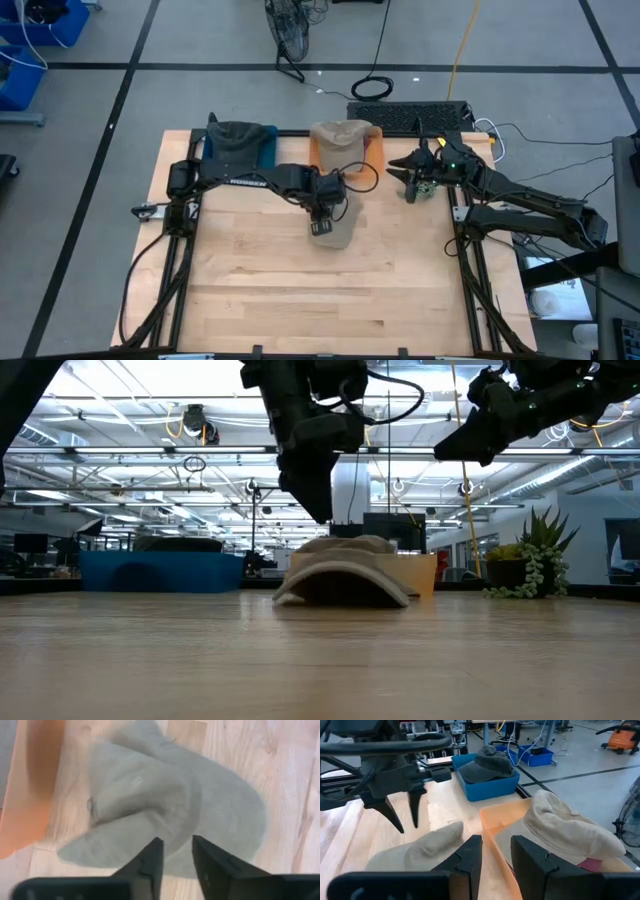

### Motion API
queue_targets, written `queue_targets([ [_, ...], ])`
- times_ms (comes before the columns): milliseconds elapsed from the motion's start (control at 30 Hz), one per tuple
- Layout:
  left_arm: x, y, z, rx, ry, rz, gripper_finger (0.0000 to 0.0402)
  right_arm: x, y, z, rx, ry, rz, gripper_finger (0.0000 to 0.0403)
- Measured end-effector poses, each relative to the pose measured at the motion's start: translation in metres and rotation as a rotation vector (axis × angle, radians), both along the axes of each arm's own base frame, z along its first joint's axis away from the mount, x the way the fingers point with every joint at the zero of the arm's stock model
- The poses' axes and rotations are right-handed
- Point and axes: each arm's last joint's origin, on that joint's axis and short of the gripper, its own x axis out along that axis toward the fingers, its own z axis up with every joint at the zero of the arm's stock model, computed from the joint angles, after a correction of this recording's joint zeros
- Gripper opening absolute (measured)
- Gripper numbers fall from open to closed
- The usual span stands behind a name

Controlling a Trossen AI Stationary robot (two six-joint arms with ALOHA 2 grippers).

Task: Pick & Place hat
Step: Put the brown cap into the orange bin

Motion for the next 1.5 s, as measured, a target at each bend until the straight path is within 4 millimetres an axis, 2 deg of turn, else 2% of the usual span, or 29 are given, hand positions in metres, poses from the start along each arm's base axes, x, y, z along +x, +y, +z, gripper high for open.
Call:
queue_targets([
  [133, 0.000, 0.001, 0.000, 0.012, 0.001, 0.007, 0.0158, 0.000, 0.001, -0.001, 0.013, 0.011, 0.025, 0.0093],
  [267, -0.007, 0.004, 0.007, 0.047, 0.039, 0.037, 0.0189, 0.000, 0.003, -0.010, 0.031, 0.016, 0.076, 0.0093],
  [433, -0.025, 0.008, 0.036, 0.176, -0.002, 0.082, 0.0189, 0.004, 0.005, -0.030, 0.058, -0.041, 0.128, 0.0093],
  [533, -0.041, 0.008, 0.052, 0.261, -0.105, 0.093, 0.0173, 0.012, 0.009, -0.032, 0.084, -0.098, 0.164, 0.0093],
  [700, -0.079, 0.019, 0.061, 0.263, -0.419, 0.123, 0.0140, 0.036, 0.021, -0.037, 0.133, -0.134, 0.253, 0.0094],
  [867, -0.119, 0.034, 0.059, 0.230, -0.751, 0.126, 0.0113, 0.064, 0.037, -0.055, 0.124, -0.092, 0.290, 0.0108],
  [1000, -0.139, 0.041, 0.052, 0.229, -0.935, 0.117, 0.0098, 0.095, 0.049, -0.064, 0.124, -0.006, 0.297, 0.0131],
  [1100, -0.146, 0.043, 0.047, 0.230, -0.998, 0.107, 0.0093, 0.119, 0.055, -0.075, 0.111, 0.058, 0.264, 0.0149],
  [1300, -0.148, 0.045, 0.043, 0.205, -0.992, 0.084, 0.0093, 0.165, 0.057, -0.098, 0.150, 0.145, 0.248, 0.0174],
  [1500, -0.154, 0.042, 0.048, 0.205, -0.987, 0.048, 0.0093, 0.188, 0.051, -0.122, 0.177, 0.290, 0.228, 0.0176],
])
